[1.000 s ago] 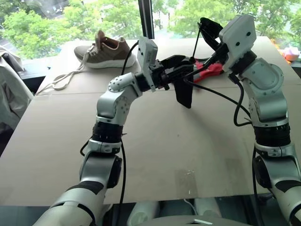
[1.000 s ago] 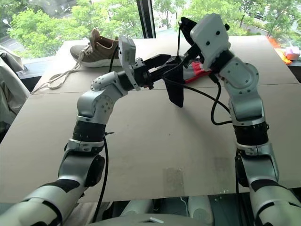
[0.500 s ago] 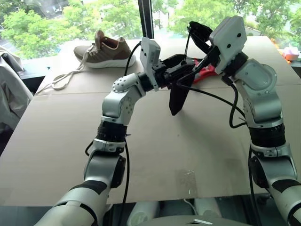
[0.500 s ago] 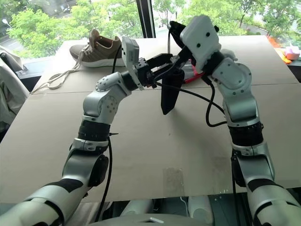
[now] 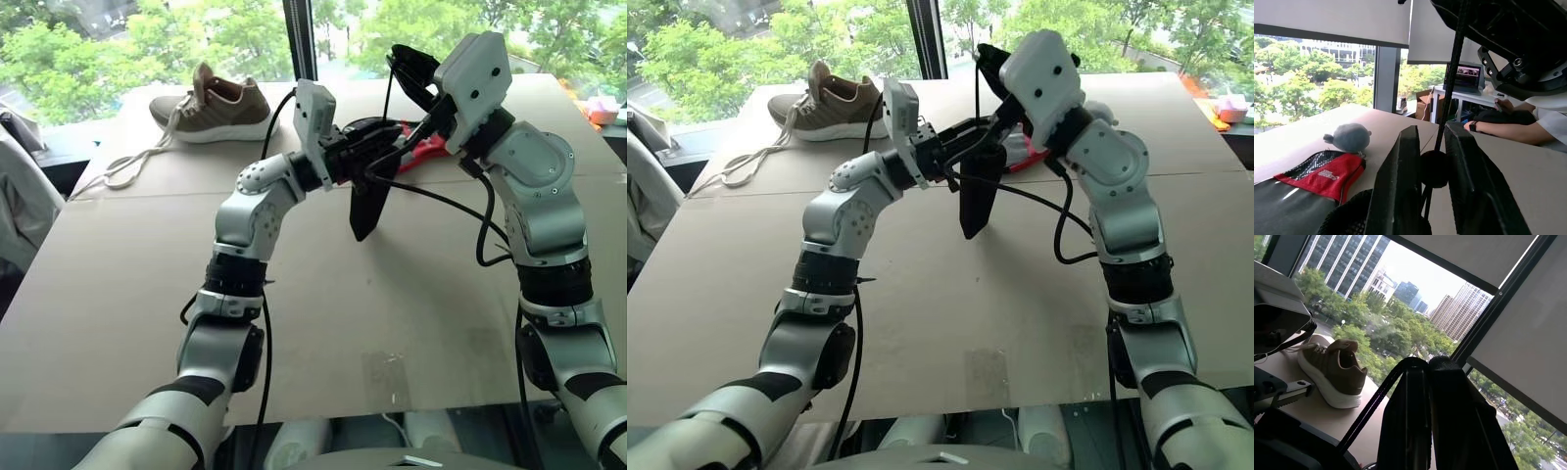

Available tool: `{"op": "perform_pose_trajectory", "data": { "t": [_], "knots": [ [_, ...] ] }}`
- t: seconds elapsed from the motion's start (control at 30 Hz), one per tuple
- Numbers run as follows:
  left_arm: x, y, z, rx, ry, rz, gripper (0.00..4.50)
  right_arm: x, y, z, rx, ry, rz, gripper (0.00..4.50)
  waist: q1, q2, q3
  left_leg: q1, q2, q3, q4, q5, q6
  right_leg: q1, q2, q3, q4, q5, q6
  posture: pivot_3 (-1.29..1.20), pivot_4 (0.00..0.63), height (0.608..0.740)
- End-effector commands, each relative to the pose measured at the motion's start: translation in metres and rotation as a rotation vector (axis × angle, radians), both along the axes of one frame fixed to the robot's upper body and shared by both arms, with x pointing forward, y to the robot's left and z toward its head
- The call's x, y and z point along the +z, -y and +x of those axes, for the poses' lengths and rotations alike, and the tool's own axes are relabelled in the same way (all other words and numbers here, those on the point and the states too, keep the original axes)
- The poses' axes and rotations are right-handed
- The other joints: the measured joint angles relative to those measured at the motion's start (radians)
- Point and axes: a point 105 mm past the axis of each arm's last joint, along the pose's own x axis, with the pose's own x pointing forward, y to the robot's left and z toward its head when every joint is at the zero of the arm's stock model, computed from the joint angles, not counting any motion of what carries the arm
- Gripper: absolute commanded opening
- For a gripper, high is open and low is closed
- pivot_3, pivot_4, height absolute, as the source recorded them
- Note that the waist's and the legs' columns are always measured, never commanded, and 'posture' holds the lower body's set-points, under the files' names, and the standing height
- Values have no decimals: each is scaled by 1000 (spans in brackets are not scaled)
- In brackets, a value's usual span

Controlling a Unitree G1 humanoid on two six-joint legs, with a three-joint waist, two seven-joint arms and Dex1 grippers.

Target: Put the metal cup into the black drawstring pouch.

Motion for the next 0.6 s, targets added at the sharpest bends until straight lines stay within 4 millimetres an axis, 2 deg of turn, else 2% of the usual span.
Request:
{"op": "perform_pose_trajectory", "data": {
  "t": [0.03, 0.3, 0.4, 0.6],
  "knots": [
    [4, 1, -3, -2, 36, 12, 169, 26, -5, -16, 35, 95, 28, 0, -2, 0, 0, 0, 0, 0, 0, 0, 0, 0, 0, 0, 0, 0, 0, 0, 150, 740],
    [-12, -5, 9, 63, 53, 116, 169, 59, 9, -20, 21, 146, 185, 0, -2, 0, 0, 0, 0, 0, 0, 0, 0, 0, 0, 0, 1, 0, 0, 0, 150, 740],
    [-21, -8, 13, 86, 43, 145, 169, 76, 20, -23, 15, 170, 277, 0, -2, 0, 0, 0, 0, 0, 0, 0, 0, 0, 0, 0, 1, 0, 0, 0, 150, 740],
    [-38, -18, 22, 136, 23, 188, 169, 118, 55, -28, 1, 209, 526, 0, -3, 0, 0, 0, 0, 0, 0, 0, 0, -1, 0, 0, 1, 0, 0, 0, 150, 740]
  ]
}}
